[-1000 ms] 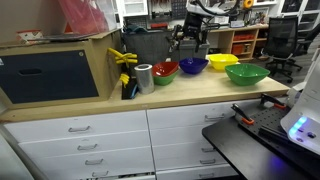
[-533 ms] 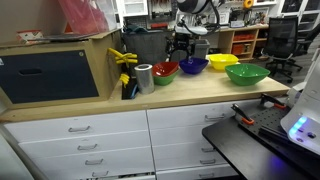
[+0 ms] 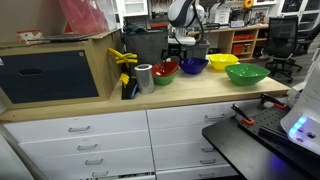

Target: Put the orange bowl on the counter

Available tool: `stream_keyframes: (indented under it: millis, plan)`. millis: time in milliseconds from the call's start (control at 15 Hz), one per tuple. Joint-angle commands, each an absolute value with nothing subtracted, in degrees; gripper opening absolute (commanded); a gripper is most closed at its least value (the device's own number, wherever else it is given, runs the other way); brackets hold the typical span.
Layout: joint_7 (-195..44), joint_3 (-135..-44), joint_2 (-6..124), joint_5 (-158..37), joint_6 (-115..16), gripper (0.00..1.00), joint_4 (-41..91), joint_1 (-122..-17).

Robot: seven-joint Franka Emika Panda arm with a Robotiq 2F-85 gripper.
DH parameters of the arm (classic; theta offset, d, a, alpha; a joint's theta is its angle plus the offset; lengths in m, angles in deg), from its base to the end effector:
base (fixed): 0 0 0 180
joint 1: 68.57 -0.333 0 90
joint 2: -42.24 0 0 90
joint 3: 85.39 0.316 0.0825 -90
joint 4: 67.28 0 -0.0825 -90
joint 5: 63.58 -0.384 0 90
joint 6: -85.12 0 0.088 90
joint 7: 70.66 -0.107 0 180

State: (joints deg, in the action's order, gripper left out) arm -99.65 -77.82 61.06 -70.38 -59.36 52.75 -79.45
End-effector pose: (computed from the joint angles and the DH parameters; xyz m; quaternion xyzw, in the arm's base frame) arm 0.5634 0.1850 0.2743 -0.9869 0.1423 -0.0221 0.0729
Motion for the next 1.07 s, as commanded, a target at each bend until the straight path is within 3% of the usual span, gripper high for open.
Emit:
stream_keyframes:
  millis: [0,267,333,467,667,733,800,867,1000]
  plan:
    - [-104.03,-81.58,65.61,-67.77,-61.02,1.00,46.68,-82.01]
    - [-107.32,-85.05,68.07,-65.54,-61.93,1.00,43.36,-83.60]
    - [-108.27,-85.76,68.44,-64.78,-61.95,0.75,42.72,-83.98]
    - [-109.58,-86.63,69.09,-63.98,-61.91,0.68,41.84,-84.44]
    - [-111.02,-86.84,69.00,-63.74,-61.76,0.42,41.26,-84.92]
    - [-111.35,-86.74,68.69,-63.68,-61.71,0.69,41.18,-85.12]
    - [-111.61,-86.53,68.34,-63.79,-61.70,0.81,40.99,-85.26]
    - [-112.01,-86.61,68.07,-63.45,-61.45,0.83,40.58,-85.61]
    - [-112.61,-87.20,67.53,-62.38,-60.19,0.97,39.79,-86.40]
